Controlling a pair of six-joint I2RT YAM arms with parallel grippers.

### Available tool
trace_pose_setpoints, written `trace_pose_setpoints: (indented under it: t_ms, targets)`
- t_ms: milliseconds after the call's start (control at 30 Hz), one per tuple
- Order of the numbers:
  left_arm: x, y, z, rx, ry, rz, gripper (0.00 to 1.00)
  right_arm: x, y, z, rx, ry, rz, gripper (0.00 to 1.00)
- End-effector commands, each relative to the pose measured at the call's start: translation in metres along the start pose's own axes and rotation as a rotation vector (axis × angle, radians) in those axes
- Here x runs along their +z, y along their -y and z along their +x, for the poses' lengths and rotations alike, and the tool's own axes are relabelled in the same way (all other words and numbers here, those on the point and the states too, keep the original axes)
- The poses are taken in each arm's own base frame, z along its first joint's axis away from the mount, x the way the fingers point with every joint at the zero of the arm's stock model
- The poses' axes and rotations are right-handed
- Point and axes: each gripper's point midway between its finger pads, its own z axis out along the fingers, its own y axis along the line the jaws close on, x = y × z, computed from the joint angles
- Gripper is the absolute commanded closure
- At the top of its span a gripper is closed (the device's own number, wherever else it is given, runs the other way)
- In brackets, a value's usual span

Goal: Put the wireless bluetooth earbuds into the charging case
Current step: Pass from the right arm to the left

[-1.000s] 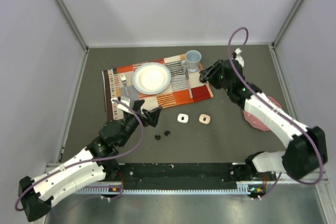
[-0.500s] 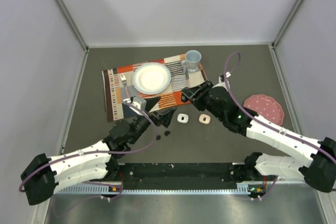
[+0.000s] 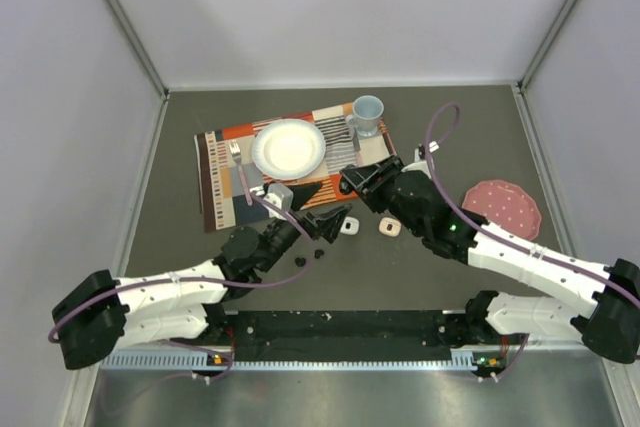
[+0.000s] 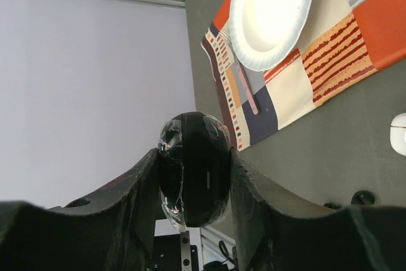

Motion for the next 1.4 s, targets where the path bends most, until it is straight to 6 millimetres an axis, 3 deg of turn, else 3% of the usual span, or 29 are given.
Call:
trace_pose_setpoints:
  t_ms: [0, 200, 567, 833, 900, 1000, 1133, 1233, 1367]
  targets:
    - [0.016, 0.01, -0.038, -0.031, 0.144, 0.016, 0.03, -0.003, -0.016, 0.0, 0.03, 0.009, -0.058, 0.94]
    - [0.027, 0.005, -0.037, -0.041, 0.171, -0.025, 0.09, -0.005, -0.02, 0.002, 0.039, -0.002, -0.073, 0.94]
    - [0.043, -0.002, -0.033, -0.039, 0.21, -0.07, 0.3, -0.006, -0.018, 0.002, 0.036, -0.002, -0.075, 0.94]
    - [0.049, 0.0, -0.032, -0.058, 0.238, -0.065, 0.52, -0.009, -0.018, 0.0, 0.045, 0.005, -0.082, 0.94]
    - [0.049, 0.0, -0.03, -0.065, 0.233, -0.06, 0.53, -0.01, -0.019, -0.001, 0.047, 0.008, -0.085, 0.94]
    - [0.049, 0.003, -0.027, -0.067, 0.221, -0.046, 0.39, -0.011, -0.02, -0.003, 0.048, 0.015, -0.09, 0.93]
    - [0.049, 0.003, -0.022, -0.071, 0.195, -0.044, 0.39, -0.011, -0.02, -0.004, 0.049, 0.02, -0.092, 0.93]
    - [0.05, 0.003, -0.019, -0.071, 0.189, -0.044, 0.48, -0.011, -0.021, -0.004, 0.05, 0.019, -0.095, 0.93]
    - [0.05, 0.005, -0.02, -0.053, 0.192, -0.031, 0.76, -0.013, -0.025, -0.002, 0.035, 0.004, -0.117, 0.88]
